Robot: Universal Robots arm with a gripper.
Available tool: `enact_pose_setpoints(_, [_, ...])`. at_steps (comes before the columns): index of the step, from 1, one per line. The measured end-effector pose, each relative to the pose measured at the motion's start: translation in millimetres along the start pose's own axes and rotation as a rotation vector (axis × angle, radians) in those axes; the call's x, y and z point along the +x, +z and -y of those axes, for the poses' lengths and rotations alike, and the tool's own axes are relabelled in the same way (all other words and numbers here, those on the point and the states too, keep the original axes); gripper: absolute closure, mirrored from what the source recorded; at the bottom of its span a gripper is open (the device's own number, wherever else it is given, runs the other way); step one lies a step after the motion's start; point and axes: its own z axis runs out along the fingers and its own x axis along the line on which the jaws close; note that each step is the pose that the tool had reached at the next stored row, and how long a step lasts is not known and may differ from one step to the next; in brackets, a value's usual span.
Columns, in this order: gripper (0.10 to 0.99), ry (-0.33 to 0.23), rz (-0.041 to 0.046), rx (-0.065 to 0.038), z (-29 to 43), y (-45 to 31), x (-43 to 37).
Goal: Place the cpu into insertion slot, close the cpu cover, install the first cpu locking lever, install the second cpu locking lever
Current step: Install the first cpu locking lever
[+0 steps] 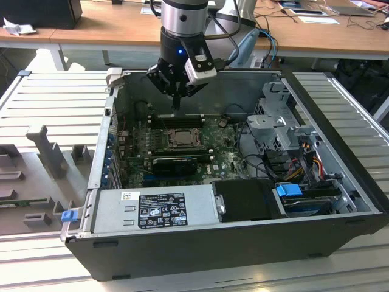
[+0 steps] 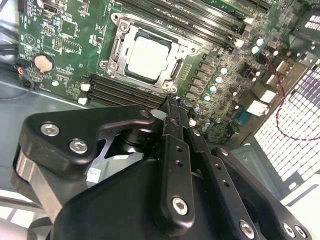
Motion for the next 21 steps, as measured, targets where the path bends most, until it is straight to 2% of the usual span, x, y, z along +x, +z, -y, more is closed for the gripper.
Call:
enact_pose_setpoints(4, [0.980, -0.043, -0.0023, 0.002, 0.1, 0.8, 0.6])
enact_pose_setpoints(7, [0.980, -0.048, -0.0009, 0.000, 1.0, 1.8, 6.6])
enact_pose_setpoints(9, [0.980, -0.048, 0.0045, -0.002, 1.7, 3.2, 12.6])
enact_pose_setpoints(10, [0.980, -0.053, 0.0099, -0.002, 1.8, 3.6, 13.0])
enact_pose_setpoints(14, [0.980, -0.064, 0.0399, -0.005, 2.5, 6.2, 17.0])
enact_pose_setpoints(18, [0.980, -0.070, 0.0400, -0.012, 3.4, 10.5, 21.4])
enact_pose_setpoints(21, [0.980, -0.070, 0.0400, -0.013, 3.7, 11.2, 24.1])
